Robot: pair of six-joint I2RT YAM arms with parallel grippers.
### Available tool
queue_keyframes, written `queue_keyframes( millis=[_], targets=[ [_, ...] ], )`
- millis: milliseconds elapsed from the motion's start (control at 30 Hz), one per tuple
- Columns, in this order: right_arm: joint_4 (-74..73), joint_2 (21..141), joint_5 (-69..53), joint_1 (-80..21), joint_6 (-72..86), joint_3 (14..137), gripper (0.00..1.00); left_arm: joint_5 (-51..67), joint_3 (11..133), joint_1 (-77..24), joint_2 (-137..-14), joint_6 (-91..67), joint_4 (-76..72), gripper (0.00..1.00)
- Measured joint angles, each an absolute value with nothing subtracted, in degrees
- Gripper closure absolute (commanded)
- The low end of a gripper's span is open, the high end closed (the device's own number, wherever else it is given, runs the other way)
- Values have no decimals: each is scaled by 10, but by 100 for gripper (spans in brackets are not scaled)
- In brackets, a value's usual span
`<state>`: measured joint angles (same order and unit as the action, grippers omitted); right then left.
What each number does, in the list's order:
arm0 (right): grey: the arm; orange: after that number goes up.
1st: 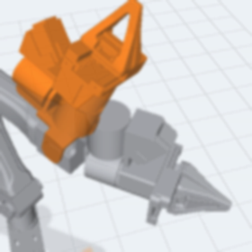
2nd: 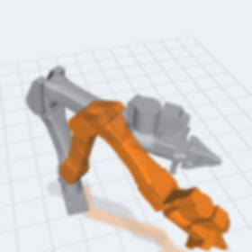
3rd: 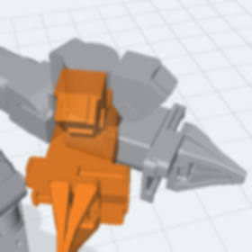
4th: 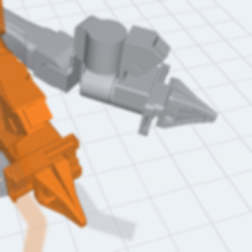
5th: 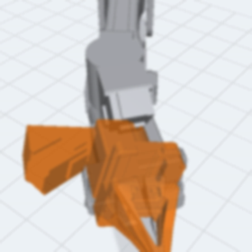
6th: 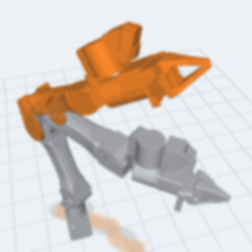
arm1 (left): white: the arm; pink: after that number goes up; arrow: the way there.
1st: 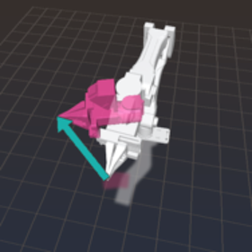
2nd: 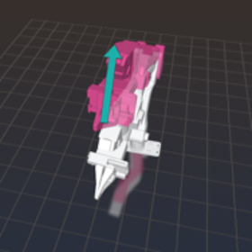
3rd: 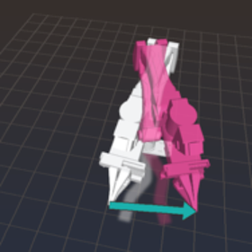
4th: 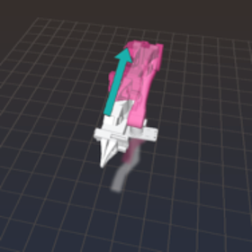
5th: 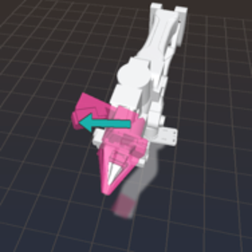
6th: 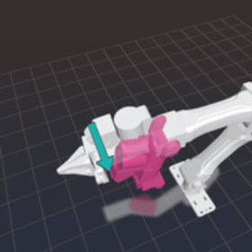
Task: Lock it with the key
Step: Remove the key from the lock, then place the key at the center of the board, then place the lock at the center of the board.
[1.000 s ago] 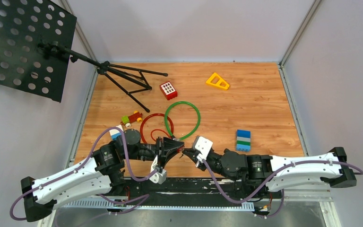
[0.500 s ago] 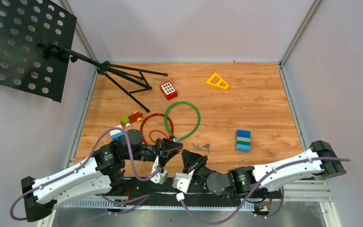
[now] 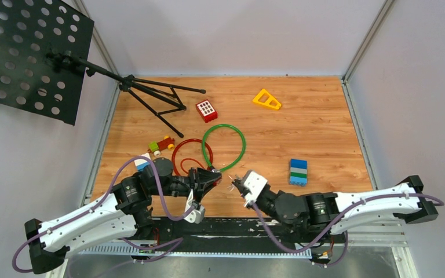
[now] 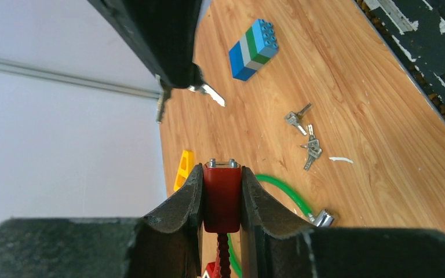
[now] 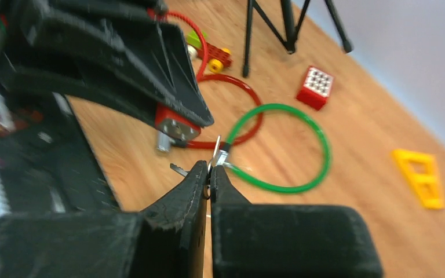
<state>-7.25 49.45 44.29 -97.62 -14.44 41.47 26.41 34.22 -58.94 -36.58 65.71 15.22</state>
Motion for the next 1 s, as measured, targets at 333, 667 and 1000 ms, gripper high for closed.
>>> queue_keyframes(
  millis=[333,667,1000],
  targets=[
    [-102,482,397,-958,22,413,100,258,342,-589,-366,655,159,100],
    [-225,476,360,-762,90,415,85,241,342,-589,-366,599,137,100],
    [-308,470,218,-489,189,402,1,220,342,-589,-367,540,106,93]
  ],
)
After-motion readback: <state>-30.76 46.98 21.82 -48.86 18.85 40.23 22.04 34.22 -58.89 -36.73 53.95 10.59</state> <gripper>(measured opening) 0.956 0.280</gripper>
